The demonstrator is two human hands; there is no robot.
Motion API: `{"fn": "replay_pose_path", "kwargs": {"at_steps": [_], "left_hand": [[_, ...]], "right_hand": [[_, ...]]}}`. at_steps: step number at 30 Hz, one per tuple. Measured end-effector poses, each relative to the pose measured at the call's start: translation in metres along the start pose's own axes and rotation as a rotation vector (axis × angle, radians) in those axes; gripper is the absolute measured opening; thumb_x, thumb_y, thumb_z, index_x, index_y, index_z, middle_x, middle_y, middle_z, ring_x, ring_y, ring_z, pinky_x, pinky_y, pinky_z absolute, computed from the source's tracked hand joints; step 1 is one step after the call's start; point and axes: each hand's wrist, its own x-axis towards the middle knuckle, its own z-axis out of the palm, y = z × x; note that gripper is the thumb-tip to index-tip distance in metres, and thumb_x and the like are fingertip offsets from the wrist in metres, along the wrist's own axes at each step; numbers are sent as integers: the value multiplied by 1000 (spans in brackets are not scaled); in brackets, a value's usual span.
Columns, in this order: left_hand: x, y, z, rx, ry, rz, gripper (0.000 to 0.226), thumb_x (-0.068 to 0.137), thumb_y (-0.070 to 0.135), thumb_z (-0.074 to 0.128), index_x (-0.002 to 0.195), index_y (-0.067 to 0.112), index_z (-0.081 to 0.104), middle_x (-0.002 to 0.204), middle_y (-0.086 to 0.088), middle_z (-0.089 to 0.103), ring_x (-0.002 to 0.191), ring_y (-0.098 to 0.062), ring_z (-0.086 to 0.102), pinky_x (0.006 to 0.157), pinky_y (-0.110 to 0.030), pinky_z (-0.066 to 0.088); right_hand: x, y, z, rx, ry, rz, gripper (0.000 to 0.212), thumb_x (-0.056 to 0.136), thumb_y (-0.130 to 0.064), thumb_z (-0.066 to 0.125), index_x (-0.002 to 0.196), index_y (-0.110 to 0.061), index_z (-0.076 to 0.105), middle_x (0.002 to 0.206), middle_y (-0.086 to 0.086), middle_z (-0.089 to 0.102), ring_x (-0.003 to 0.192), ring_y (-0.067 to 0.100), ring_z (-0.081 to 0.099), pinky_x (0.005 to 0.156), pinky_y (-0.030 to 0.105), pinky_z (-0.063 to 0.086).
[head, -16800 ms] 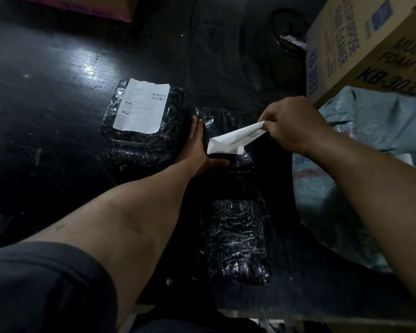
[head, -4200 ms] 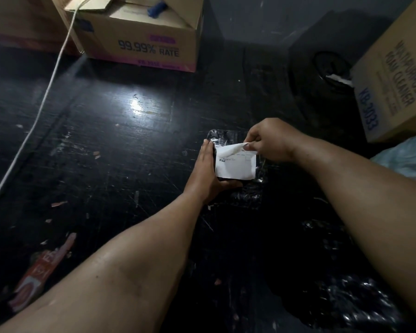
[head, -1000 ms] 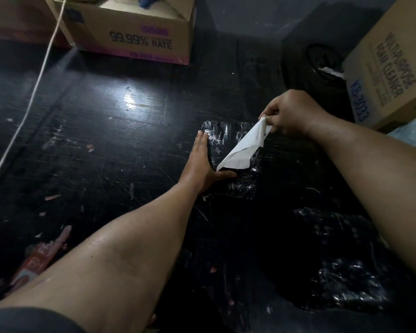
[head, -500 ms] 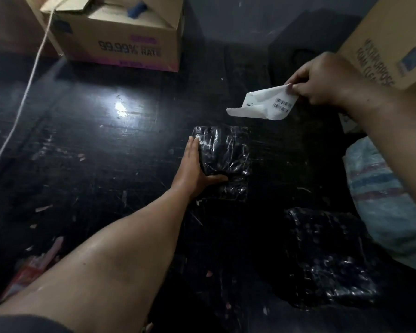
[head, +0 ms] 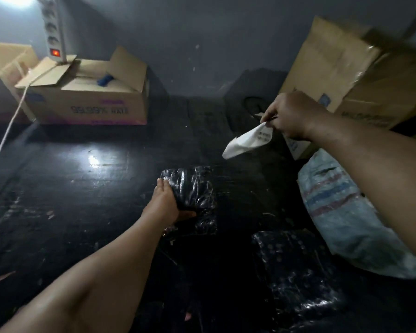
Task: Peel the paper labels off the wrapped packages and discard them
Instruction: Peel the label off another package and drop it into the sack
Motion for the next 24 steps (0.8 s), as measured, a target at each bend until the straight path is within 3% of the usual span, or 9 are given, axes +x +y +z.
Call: {"fn": "replay_pose_path", "kwargs": {"at_steps": [4, 9, 12, 14, 16, 19, 21, 24], "left_hand": [[-8, 20, -8, 153, 58, 27, 151, 53, 94, 62, 160, 13, -7, 168, -11, -3, 155, -28, 3, 122, -51, 20], [-18, 95, 4, 144, 202, 230, 118, 68, 96, 32, 153, 15, 28, 155, -14, 34, 139, -35, 40, 108, -49, 41], [-28, 160, 27, 177, 203, 364, 92, 83, 83, 36, 144, 15, 41, 144, -12, 43, 129, -35, 48, 102, -49, 45], [-38, 208, 47, 200, 223, 452, 77, 90, 75, 40, 140, 17, 45, 140, -9, 46, 126, -34, 50, 99, -48, 46], [-51, 257, 70, 200, 215, 497, 73, 93, 73, 40, 141, 19, 45, 139, -8, 47, 126, -33, 50, 99, -47, 43], [-69, 325, 110, 168, 152, 539, 71, 93, 73, 37, 140, 21, 43, 139, -8, 45, 126, -33, 48, 100, -47, 40], [-78, 364, 139, 141, 112, 531, 74, 92, 75, 36, 144, 22, 38, 142, -8, 41, 130, -33, 44, 102, -48, 39], [-84, 408, 179, 100, 81, 466, 84, 92, 77, 31, 157, 24, 19, 164, -8, 16, 150, -31, 19, 114, -50, 29]], "right_hand": [[-27, 33, -26, 12, -23, 52, 32, 88, -14, 68, 120, -19, 69, 118, 1, 70, 108, 18, 62, 79, 19, 35], [-69, 106, -63, -119, -53, 210, 14, 87, -22, 69, 98, -19, 77, 100, 2, 73, 78, 15, 60, 67, 26, 41], [-99, 153, -84, -90, -35, 292, 13, 90, -16, 66, 99, -13, 75, 94, 2, 68, 67, 11, 56, 52, 22, 39], [-117, 187, -93, -108, 19, 305, 18, 89, -10, 65, 105, -12, 75, 101, 5, 69, 69, 9, 53, 52, 20, 36], [-135, 222, -98, -141, 25, 311, 22, 89, -8, 65, 108, -13, 75, 108, 5, 71, 75, 9, 53, 57, 21, 36], [-155, 271, -105, -161, 16, 332, 14, 89, -12, 66, 98, -13, 77, 99, 5, 72, 73, 13, 58, 59, 24, 42], [-165, 300, -109, -134, 5, 371, 17, 90, -10, 64, 101, -12, 77, 108, 8, 71, 88, 20, 63, 68, 25, 44], [-183, 339, -106, -92, 20, 381, 28, 94, -5, 57, 116, -14, 71, 126, 10, 65, 109, 26, 61, 79, 25, 46]]}}
